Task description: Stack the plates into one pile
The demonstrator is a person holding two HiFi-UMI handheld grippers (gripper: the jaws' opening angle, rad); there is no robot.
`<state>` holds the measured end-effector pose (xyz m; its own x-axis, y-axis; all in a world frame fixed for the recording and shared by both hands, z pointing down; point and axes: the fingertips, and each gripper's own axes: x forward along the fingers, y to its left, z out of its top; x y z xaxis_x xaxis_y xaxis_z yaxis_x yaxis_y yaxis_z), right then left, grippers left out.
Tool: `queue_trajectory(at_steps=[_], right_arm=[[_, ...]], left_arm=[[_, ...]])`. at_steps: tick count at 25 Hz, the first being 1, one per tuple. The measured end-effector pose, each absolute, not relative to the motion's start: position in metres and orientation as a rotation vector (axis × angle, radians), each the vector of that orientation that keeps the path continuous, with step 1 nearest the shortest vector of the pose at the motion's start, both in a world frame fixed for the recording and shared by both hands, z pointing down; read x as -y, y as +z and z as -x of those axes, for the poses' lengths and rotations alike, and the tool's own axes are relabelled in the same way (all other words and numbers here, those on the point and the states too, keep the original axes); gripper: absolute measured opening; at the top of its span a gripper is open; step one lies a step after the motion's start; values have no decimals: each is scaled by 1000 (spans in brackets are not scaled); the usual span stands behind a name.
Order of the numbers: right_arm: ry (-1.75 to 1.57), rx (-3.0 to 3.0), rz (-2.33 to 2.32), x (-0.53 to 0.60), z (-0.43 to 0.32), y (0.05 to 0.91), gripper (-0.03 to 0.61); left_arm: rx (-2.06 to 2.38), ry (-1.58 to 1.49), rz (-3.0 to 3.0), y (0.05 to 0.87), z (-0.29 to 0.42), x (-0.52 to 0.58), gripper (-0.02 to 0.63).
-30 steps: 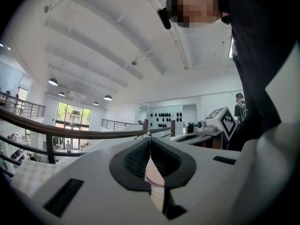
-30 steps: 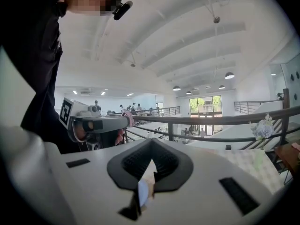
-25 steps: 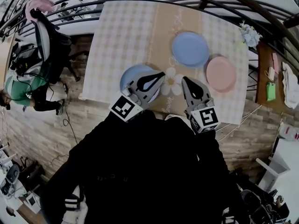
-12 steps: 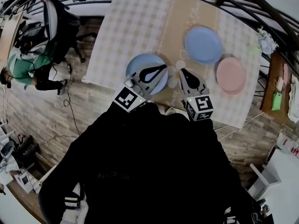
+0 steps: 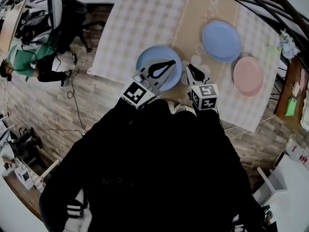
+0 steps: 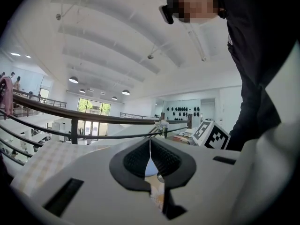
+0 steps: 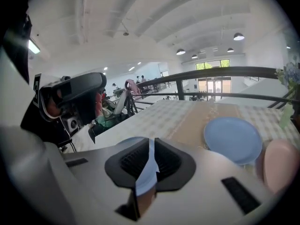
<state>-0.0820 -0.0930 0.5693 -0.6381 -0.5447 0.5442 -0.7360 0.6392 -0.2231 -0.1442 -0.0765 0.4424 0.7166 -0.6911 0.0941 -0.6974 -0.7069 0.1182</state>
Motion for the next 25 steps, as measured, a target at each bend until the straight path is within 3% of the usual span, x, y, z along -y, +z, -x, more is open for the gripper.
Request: queue_trajectory(at_steps=[25], right_arm=[[864, 2105, -1045, 70, 95, 700, 114]], left_arm=[[955, 136, -2758, 510, 145, 74, 21]])
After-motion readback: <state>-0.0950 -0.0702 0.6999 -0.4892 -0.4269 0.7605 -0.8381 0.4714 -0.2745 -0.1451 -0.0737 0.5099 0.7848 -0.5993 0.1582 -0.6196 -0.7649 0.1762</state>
